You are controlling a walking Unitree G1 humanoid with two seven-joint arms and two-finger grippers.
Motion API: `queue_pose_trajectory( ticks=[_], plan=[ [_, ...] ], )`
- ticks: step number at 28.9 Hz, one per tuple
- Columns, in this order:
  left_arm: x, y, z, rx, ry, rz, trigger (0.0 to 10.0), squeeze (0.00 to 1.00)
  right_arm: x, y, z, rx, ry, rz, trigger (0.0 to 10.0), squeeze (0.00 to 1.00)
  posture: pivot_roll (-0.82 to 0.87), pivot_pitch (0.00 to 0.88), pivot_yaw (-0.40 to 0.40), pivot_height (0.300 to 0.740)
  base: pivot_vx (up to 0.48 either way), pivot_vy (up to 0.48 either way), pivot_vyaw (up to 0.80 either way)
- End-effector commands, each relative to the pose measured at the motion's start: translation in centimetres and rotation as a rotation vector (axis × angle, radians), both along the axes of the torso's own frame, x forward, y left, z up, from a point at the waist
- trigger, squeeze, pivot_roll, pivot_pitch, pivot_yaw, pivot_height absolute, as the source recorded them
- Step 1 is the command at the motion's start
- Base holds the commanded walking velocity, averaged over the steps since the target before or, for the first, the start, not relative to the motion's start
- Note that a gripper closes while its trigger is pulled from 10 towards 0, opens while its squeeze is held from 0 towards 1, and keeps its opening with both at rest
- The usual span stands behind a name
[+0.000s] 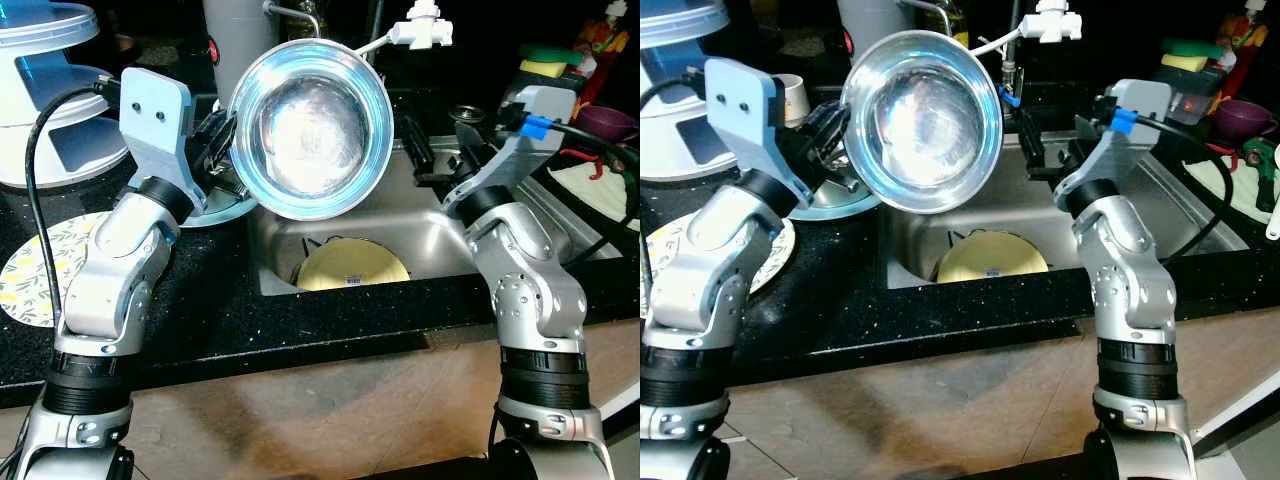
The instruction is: Kitchen organization
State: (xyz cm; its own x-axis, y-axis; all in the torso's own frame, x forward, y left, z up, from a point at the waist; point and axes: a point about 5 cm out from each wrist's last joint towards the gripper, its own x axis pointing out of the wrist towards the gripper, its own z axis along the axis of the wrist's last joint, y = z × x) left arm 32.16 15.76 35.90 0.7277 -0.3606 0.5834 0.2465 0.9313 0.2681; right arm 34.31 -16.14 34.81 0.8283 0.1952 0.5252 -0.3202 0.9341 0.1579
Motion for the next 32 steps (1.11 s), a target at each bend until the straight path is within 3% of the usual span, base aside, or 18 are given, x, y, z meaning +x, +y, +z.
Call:
queue_pose_trajectory(
  ticks=[1,7,9,11,15,17,19,20,23,32],
  plan=[
    [-0.2,-0.1,0.5,0.025,-0.044,0.01,0.0,0.0,0.0,0.3,0.1,0.062,0.006,0.044,10.0,0.0,0.03,0.208,-0.009,0.74,0.0,0.0,0.0],
    [0.1,-0.2,0.2,0.034,-0.049,0.033,0.0,0.0,-1.0,1.0,1.3,0.177,-0.038,0.183,10.0,0.0,0.02,0.204,-0.007,0.74,0.0,0.0,0.0],
    [0.2,-0.3,0.1,0.032,-0.049,0.031,0.0,0.0,-1.1,1.3,1.3,0.163,-0.04,0.194,10.0,0.0,0.02,0.204,-0.007,0.74,0.0,0.0,0.0],
    [0.2,-0.4,0.1,0.036,-0.054,0.037,0.0,0.0,-1.7,2.7,0.9,0.088,-0.045,0.24,10.0,0.0,0.02,0.204,-0.007,0.74,0.0,0.0,0.0],
    [0.4,-0.4,0.1,0.035,-0.056,0.036,0.0,0.0,-1.9,3.4,0.7,0.083,-0.046,0.276,10.0,0.0,0.03,0.206,-0.006,0.74,0.0,0.0,0.0],
    [0.4,-0.5,0.1,0.03,-0.063,0.029,0.0,0.0,-1.8,4.0,0.0,-0.032,-0.031,0.25,10.0,0.0,0.03,0.206,-0.006,0.74,0.0,0.0,0.0],
    [0.4,-0.5,0.2,0.029,-0.068,0.028,0.0,0.0,-1.7,4.2,-0.5,-0.076,-0.016,0.239,10.0,0.0,0.03,0.205,-0.006,0.74,0.0,0.0,0.0],
    [0.3,-0.6,0.2,0.021,-0.076,0.024,0.0,0.0,-1.5,4.6,-1.7,-0.198,0.012,0.191,10.0,0.0,0.03,0.205,-0.006,0.74,0.0,0.0,0.0],
    [0.3,-0.7,0.3,0.018,-0.087,0.023,0.0,0.0,-1.3,4.8,-2.4,-0.249,0.034,0.173,10.0,0.0,0.03,0.205,-0.006,0.74,0.0,0.0,0.0],
    [0.1,-0.7,0.6,0.016,-0.115,0.027,0.0,0.0,-0.5,3.7,-2.5,-0.156,0.089,0.087,10.0,0.0,0.03,0.205,-0.009,0.74,0.0,0.0,0.0]
  ],
)
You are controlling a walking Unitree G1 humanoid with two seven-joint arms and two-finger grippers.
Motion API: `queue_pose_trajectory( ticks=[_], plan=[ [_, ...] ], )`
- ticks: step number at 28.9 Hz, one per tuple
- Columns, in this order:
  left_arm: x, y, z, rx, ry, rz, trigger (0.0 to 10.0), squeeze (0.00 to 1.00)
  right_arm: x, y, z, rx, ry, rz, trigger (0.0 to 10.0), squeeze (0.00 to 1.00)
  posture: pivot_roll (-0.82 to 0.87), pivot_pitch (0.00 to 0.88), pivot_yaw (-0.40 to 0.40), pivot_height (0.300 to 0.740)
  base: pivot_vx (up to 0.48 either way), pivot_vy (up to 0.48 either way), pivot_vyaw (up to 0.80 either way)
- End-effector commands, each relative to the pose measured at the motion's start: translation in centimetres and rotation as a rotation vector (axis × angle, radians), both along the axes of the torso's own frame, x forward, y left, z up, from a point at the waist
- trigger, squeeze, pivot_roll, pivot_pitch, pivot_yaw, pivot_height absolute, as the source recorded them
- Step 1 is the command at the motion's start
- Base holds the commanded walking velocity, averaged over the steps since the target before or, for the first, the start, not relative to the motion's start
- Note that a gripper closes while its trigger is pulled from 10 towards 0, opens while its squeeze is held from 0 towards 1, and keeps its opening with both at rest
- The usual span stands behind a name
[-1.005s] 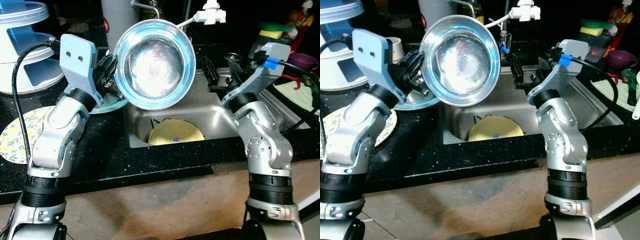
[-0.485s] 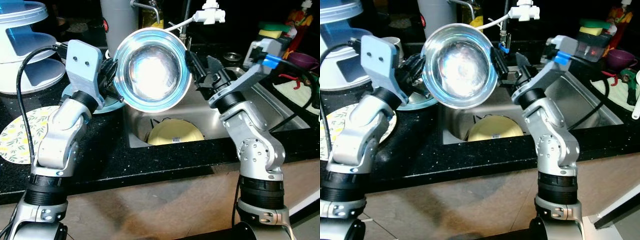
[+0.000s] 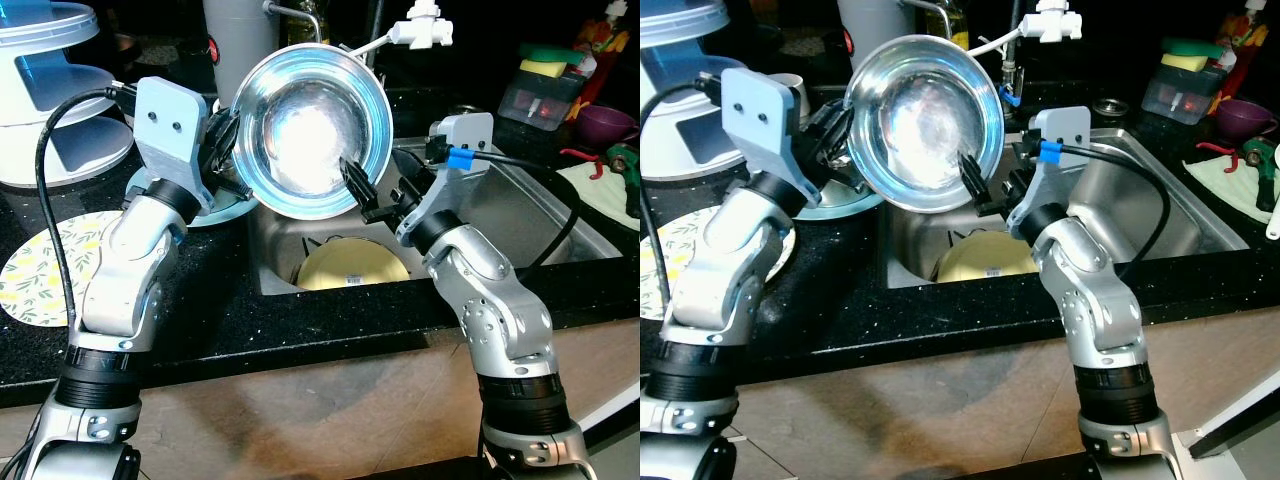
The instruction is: Kitchen organization
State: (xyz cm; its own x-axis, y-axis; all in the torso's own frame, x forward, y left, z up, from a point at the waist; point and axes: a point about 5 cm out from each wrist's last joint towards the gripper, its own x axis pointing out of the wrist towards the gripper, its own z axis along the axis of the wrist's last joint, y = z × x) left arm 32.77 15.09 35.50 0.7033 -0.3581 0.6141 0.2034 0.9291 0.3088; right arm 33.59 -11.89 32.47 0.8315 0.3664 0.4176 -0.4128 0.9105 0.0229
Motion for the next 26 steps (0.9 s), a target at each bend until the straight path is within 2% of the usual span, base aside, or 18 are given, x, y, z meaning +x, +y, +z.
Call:
queue_pose_trajectory(
  ticks=[1,2,3,12,17,19,20,26],
  plan=[
    [-0.5,0.0,1.0,-0.008,-0.06,-0.002,0.0,0.0,0.3,-0.7,-0.2,0.028,0.021,-0.03,4.9,0.0,0.03,0.205,-0.009,0.74,0.0,0.0,0.0],
    [-0.5,0.0,1.0,-0.006,-0.062,-0.002,0.0,0.0,0.3,-0.8,-0.2,0.039,0.024,-0.036,0.4,0.0,0.03,0.205,-0.009,0.74,0.0,0.0,0.0],
    [-0.5,-0.1,1.0,-0.005,-0.064,-0.002,0.0,0.0,0.4,-1.0,-0.2,0.048,0.025,-0.041,0.0,0.0,0.03,0.202,-0.006,0.74,0.0,0.0,0.0],
    [-0.7,-0.5,1.0,0.048,-0.095,-0.006,0.0,0.0,0.4,-1.0,-0.3,0.093,0.037,-0.036,0.0,0.0,0.03,0.202,-0.005,0.74,0.0,0.0,0.0],
    [-1.3,-1.2,1.4,0.101,-0.173,-0.024,0.0,0.0,0.5,-1.3,-0.2,0.124,0.043,-0.043,0.0,0.0,0.03,0.202,-0.003,0.74,0.0,0.0,0.0],
    [-1.3,-1.2,1.4,0.101,-0.173,-0.024,0.0,0.0,0.5,-1.3,-0.2,0.124,0.043,-0.043,0.0,0.0,0.03,0.202,-0.003,0.74,0.0,0.0,0.0],
    [-1.6,-1.5,1.5,0.139,-0.207,-0.021,0.0,0.0,0.5,-1.4,-0.2,0.131,0.045,-0.042,0.0,0.0,0.03,0.202,-0.003,0.74,0.0,0.0,0.0],
    [-1.8,-1.9,1.4,0.17,-0.23,-0.025,0.0,0.0,0.5,-1.6,-0.2,0.14,0.047,-0.048,0.0,0.0,0.03,0.202,-0.005,0.74,0.0,0.0,0.0]
  ],
)
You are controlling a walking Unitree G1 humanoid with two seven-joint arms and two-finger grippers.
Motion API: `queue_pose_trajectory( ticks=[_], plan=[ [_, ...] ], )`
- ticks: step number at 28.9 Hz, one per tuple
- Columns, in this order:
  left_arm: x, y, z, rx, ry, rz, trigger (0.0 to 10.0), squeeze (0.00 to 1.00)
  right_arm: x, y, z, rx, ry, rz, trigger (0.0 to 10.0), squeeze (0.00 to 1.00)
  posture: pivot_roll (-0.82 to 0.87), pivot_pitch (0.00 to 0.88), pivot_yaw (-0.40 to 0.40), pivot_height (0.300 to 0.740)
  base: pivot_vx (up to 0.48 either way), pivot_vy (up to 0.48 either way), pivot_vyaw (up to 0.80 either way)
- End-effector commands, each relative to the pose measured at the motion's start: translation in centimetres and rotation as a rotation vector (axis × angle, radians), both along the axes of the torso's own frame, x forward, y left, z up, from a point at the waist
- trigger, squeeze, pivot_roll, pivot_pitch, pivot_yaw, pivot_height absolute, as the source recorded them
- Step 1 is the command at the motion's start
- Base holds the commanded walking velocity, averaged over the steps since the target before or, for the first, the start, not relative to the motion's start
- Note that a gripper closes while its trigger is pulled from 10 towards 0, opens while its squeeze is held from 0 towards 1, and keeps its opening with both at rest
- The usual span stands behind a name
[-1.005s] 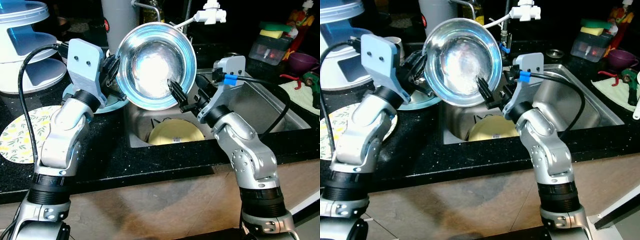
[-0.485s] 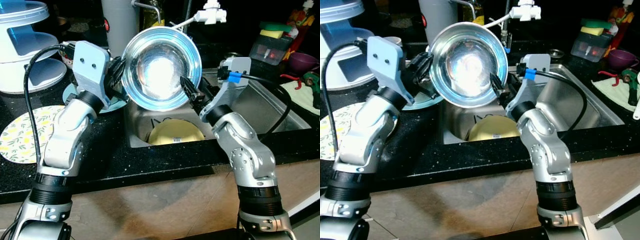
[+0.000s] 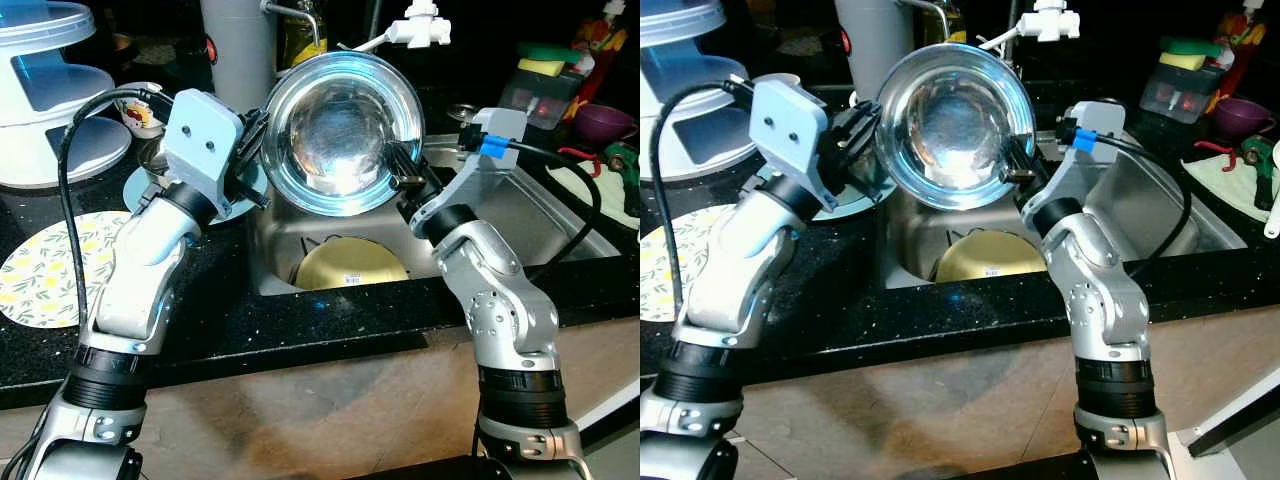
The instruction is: Kitchen organization
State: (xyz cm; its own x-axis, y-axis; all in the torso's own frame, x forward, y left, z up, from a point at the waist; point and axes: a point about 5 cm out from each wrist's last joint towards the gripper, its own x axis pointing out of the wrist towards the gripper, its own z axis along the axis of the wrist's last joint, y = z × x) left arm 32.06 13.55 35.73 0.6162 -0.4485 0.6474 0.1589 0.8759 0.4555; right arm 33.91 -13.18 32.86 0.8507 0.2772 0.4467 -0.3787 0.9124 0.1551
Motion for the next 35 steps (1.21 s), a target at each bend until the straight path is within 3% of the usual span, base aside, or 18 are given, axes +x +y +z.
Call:
queue_pose_trajectory(
  ticks=[1,2,3,4,5,9,11,12,13,19,22,25,27,31,32,33,34,35],
  plan=[
    [-1.1,-0.4,1.2,0.035,-0.096,-0.022,0.0,0.0,0.2,-0.3,-0.6,0.004,0.03,-0.01,0.0,0.0,0.03,0.202,-0.005,0.74,0.0,0.0,0.0],
    [-1.0,-0.4,1.1,0.035,-0.087,-0.024,0.0,0.36,0.2,-0.3,-0.6,0.007,0.03,-0.012,0.0,0.0,0.03,0.202,-0.005,0.74,0.0,0.0,0.0],
    [-0.9,-0.5,0.9,0.033,-0.073,-0.036,3.0,1.0,0.3,-0.4,-0.5,0.009,0.029,-0.015,0.0,0.0,0.03,0.202,-0.005,0.74,0.0,0.0,0.0],
    [-0.9,-0.5,0.9,0.033,-0.073,-0.036,3.0,1.0,0.3,-0.4,-0.5,0.009,0.029,-0.015,0.0,0.0,0.03,0.202,-0.005,0.74,0.0,0.0,0.0],
    [-0.9,-0.6,0.8,0.043,-0.063,-0.043,10.0,1.0,0.3,-0.4,-0.5,0.013,0.029,-0.017,0.0,0.0,0.03,0.202,-0.005,0.74,0.0,0.0,0.0],
    [-0.8,-0.6,0.6,0.055,-0.059,-0.044,10.0,1.0,0.4,-0.6,-0.5,0.018,0.029,-0.023,0.0,0.0,0.03,0.202,-0.005,0.74,0.0,0.0,0.0],
    [-0.8,-0.3,0.5,0.003,-0.065,-0.012,10.0,1.0,0.6,-1.2,-0.3,0.024,0.025,-0.055,0.0,0.0,0.03,0.198,-0.003,0.74,0.0,0.0,0.0],
    [-0.7,-0.3,0.4,-0.028,-0.049,-0.024,10.0,0.0,0.8,-1.8,-0.2,0.024,0.021,-0.082,0.0,0.0,0.03,0.198,-0.003,0.74,0.0,0.0,0.0],
    [-0.7,-0.3,0.4,-0.028,-0.049,-0.024,10.0,0.0,0.8,-1.8,-0.2,0.024,0.021,-0.082,0.0,0.0,0.03,0.198,-0.003,0.74,0.0,0.0,0.0],
    [-1.1,-0.7,0.5,-0.177,0.021,-0.192,10.0,0.0,1.7,-5.9,0.3,0.044,0.027,-0.289,0.0,0.0,0.03,0.19,-0.004,0.74,0.0,0.0,0.0],
    [-1.6,-1.5,0.2,-0.157,0.076,-0.309,10.0,0.0,2.2,-8.7,0.9,0.075,0.037,-0.429,0.0,0.0,0.03,0.19,-0.004,0.74,0.0,0.0,0.0],
    [-1.7,-1.8,-0.1,-0.121,0.099,-0.339,10.0,0.0,2.3,-9.6,1.1,0.045,0.03,-0.481,0.0,0.0,0.03,0.185,0.0,0.74,0.0,0.0,0.0],
    [-1.6,-2.0,-1.0,-0.051,0.152,-0.312,10.0,0.0,2.5,-9.8,1.2,-0.09,-0.006,-0.516,0.0,0.0,0.03,0.184,0.0,0.74,0.0,0.0,0.0],
    [-0.7,-2.7,-3.8,0.133,0.289,-0.254,10.0,0.0,3.4,-8.2,0.0,-0.411,-0.033,-0.45,0.0,0.0,0.03,0.184,0.0,0.74,0.0,0.0,0.0],
    [-0.6,-2.9,-4.3,0.148,0.317,-0.257,10.0,0.0,3.7,-7.8,-0.4,-0.484,-0.034,-0.436,2.2,0.0,0.03,0.188,0.009,0.74,0.0,0.0,0.0],
    [-0.6,-3.0,-4.7,0.155,0.34,-0.262,10.0,0.0,4.0,-7.5,-0.7,-0.532,-0.038,-0.43,2.2,0.0,0.03,0.188,0.009,0.74,0.0,0.0,0.0],
    [-0.4,-3.2,-5.0,0.175,0.351,-0.248,10.0,0.0,4.3,-7.3,-1.0,-0.572,-0.03,-0.42,10.0,0.0,0.02,0.193,0.007,0.74,0.0,0.0,0.0],
    [-0.4,-3.2,-5.3,0.191,0.357,-0.237,10.0,0.0,4.6,-7.2,-1.1,-0.597,-0.024,-0.413,10.0,0.0,0.02,0.193,0.007,0.74,0.0,0.0,0.0]
  ],
)
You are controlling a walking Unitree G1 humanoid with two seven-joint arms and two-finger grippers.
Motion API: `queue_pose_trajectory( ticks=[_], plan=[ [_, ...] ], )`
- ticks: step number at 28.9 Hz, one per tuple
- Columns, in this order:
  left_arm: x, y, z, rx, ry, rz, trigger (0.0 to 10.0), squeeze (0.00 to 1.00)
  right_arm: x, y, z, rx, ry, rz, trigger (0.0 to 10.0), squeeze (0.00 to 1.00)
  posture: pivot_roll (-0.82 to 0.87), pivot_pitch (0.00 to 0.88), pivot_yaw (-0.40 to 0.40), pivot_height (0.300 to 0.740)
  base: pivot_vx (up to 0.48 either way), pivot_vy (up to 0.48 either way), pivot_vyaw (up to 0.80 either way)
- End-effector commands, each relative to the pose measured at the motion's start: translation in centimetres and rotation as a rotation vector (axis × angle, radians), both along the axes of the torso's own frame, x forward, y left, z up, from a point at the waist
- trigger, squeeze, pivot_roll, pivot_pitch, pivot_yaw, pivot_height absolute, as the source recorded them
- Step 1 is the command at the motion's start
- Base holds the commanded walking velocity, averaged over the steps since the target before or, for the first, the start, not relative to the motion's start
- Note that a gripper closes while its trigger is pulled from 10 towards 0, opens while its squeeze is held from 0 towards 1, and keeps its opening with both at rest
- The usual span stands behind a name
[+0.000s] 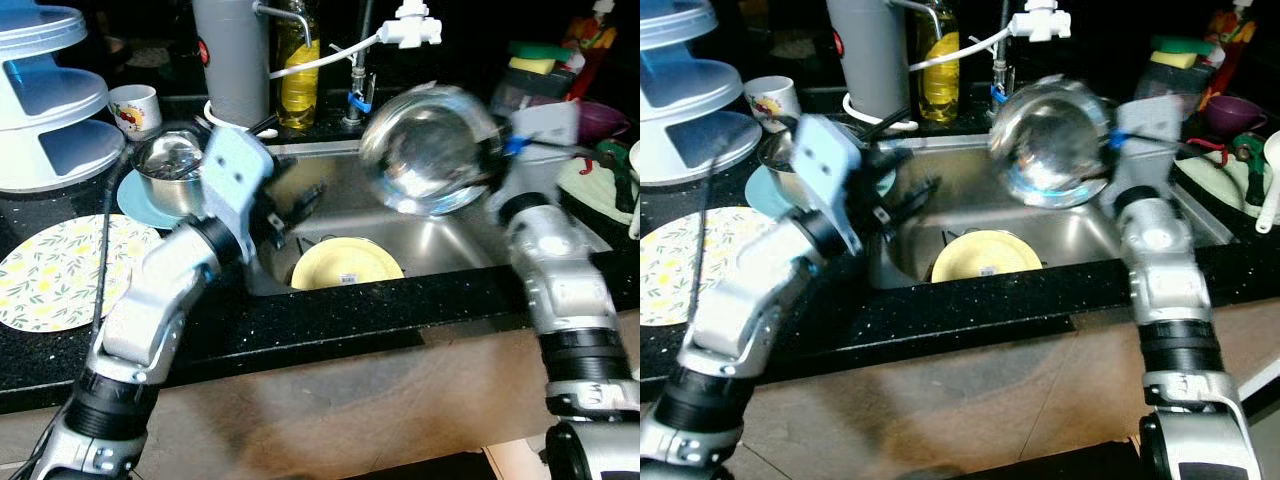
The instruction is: Kitchen organization
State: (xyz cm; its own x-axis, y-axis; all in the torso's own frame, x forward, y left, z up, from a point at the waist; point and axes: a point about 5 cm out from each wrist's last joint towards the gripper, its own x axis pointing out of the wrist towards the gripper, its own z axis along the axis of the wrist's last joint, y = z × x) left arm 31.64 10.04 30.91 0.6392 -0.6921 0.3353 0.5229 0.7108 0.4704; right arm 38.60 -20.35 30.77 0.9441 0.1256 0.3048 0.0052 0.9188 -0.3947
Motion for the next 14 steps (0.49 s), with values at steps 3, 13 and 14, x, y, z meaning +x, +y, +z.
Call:
queue_pose_trajectory(
  ticks=[3,13,14],
  plan=[
    [0.4,0.4,-1.8,0.123,0.062,0.053,10.0,0.0,0.6,1.0,0.0,-0.107,0.014,0.061,10.0,0.0,0.03,0.198,0.001,0.74,0.0,0.0,0.0],
    [0.9,1.2,-4.0,0.286,0.176,0.134,10.0,0.0,1.9,4.6,-4.0,-0.378,0.22,0.28,10.0,0.0,0.03,0.203,-0.005,0.74,0.0,0.0,0.0],
    [1.0,1.3,-4.1,0.293,0.179,0.14,10.0,0.0,2.0,4.9,-4.2,-0.373,0.236,0.302,10.0,0.0,0.03,0.203,-0.005,0.74,0.0,0.0,0.0]
  ],
)
